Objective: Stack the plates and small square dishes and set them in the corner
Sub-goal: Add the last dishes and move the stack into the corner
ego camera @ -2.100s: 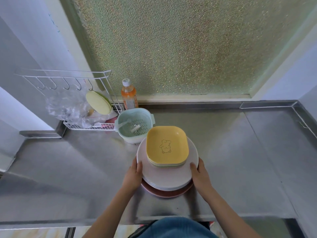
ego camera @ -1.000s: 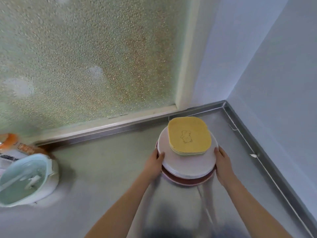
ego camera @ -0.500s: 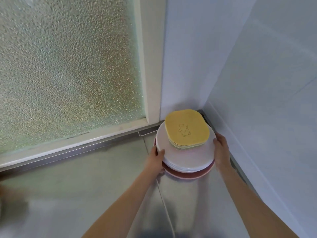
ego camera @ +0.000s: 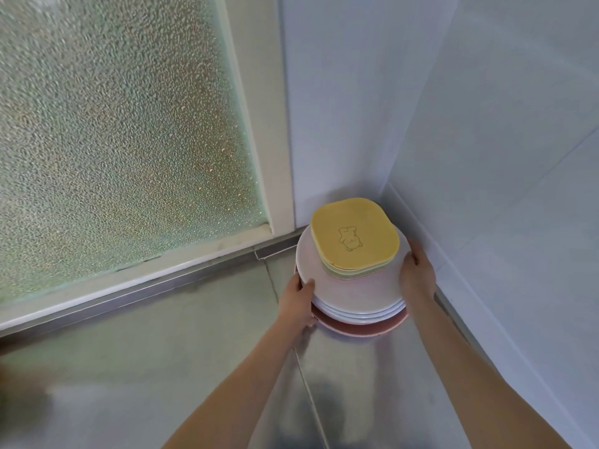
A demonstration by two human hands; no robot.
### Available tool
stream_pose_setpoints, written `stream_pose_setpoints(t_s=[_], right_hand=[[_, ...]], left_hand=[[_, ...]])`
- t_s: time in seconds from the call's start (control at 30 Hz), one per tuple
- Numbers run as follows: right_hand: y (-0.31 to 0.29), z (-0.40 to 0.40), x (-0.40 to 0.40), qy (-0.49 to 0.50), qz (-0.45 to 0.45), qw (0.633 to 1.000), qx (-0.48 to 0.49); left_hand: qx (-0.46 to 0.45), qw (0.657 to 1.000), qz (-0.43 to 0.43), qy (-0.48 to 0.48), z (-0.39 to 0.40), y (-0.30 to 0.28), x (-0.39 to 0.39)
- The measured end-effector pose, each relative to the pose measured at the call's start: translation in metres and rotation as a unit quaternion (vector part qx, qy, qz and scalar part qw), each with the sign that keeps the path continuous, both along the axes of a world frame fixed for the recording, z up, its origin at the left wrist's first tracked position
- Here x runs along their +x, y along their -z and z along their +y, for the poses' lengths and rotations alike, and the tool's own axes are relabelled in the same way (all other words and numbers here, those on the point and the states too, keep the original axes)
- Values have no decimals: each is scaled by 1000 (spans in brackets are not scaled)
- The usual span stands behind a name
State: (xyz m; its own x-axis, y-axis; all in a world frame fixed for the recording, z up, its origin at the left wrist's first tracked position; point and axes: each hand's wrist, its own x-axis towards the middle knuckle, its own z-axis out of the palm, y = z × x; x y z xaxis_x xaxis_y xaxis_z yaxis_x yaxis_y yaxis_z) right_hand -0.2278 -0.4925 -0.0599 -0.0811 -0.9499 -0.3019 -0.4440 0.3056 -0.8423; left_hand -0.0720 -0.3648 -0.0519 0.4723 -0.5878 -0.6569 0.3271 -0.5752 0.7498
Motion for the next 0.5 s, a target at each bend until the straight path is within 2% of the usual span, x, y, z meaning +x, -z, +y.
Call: stream_pose_setpoints(t_s=[0.1,0.3,0.5], right_hand=[[-2,1,2,15,-14,1000,-1],[-3,8,-6,25,8,999,-26],[-12,12,-10,-6,47,998,-42]], left_hand=[[0,1000,-4,13,-1,2,-1],[-8,988,-84,127,-6,15,1],[-29,989,-100,106,-2,8,-1]])
